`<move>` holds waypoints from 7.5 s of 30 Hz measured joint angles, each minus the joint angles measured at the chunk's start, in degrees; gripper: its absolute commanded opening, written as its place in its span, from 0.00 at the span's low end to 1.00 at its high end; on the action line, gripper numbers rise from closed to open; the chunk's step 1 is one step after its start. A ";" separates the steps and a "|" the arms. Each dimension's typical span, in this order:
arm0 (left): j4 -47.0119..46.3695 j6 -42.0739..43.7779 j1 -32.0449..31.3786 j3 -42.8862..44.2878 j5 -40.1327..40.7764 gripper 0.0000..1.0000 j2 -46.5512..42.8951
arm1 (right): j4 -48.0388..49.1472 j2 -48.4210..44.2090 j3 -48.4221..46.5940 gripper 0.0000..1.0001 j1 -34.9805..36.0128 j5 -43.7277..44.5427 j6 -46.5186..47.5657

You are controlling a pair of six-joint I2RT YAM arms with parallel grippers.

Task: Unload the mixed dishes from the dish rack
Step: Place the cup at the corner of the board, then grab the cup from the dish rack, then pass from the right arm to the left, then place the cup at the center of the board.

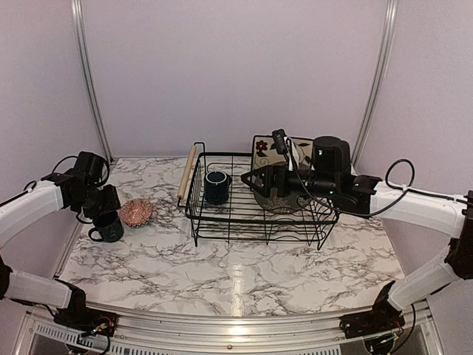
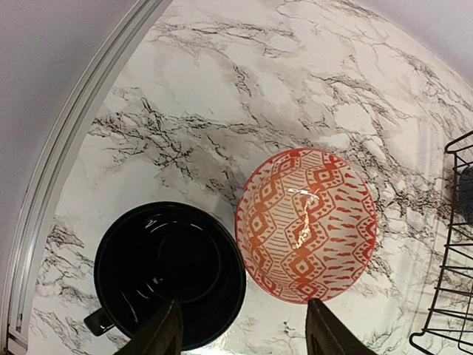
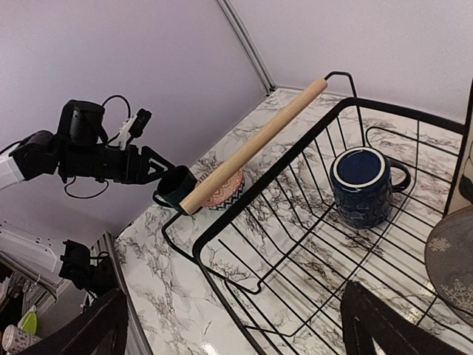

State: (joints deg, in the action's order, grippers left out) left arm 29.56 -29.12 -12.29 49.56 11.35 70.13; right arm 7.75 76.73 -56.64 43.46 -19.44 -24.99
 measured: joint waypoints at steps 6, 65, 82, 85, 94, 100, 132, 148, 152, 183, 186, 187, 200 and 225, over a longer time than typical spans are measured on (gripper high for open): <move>0.44 0.37 -0.02 0.61 -3.54 0.71 -6.36 | -8.20 6.03 -6.99 0.96 0.00 5.46 2.80; -3.15 2.34 0.00 -1.64 -18.16 0.98 -28.98 | -31.69 64.28 -65.46 0.90 1.62 29.51 21.16; -3.15 0.96 0.00 -1.64 -18.60 0.99 -28.50 | -31.69 63.19 -64.32 0.38 0.98 25.79 21.33; -3.15 0.37 -0.02 -1.64 -19.06 0.99 -27.91 | -31.82 60.02 -60.08 0.32 0.98 24.87 20.94; -3.65 -2.67 -0.02 -1.64 -22.14 0.99 -26.80 | -30.49 46.97 -49.68 0.24 0.98 22.23 19.80; -5.20 -5.25 -0.02 -1.64 -25.77 0.99 -26.53 | -23.21 33.66 -37.35 0.24 0.98 16.92 16.81; -61.33 -30.99 -33.83 -0.11 -35.32 0.96 3.15 | 12.55 2.82 -0.22 0.23 0.98 -1.03 -1.29; -79.01 -40.70 -36.13 1.25 -35.80 0.66 11.39 | 28.02 5.66 4.79 0.22 2.21 -7.06 -10.73; -82.90 -43.17 -36.15 0.44 -35.76 0.56 11.85 | 31.17 6.01 4.90 0.22 2.64 -7.23 -12.02; -91.76 -47.30 -36.44 0.24 -37.70 0.00 14.16 | 36.76 7.13 5.16 0.45 4.55 -8.37 -15.61; -91.84 -46.99 -36.44 0.24 -37.92 0.00 14.16 | 36.76 7.10 5.16 0.62 4.59 -8.44 -15.56; -91.82 -46.90 -36.44 0.26 -37.94 0.00 14.16 | 36.74 7.10 5.16 0.70 4.59 -8.46 -15.54; -81.37 -42.71 -36.74 0.37 -36.96 0.00 10.10 | 30.88 5.75 5.16 0.98 5.22 -6.56 -10.95; 4.57 -13.86 -34.95 12.63 3.32 0.00 -12.39 | -8.20 0.26 -5.60 0.98 5.14 26.82 9.35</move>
State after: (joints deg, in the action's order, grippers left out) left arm 34.13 -42.98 -47.24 62.19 14.68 57.74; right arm -0.45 76.99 -62.24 48.60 7.38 -15.64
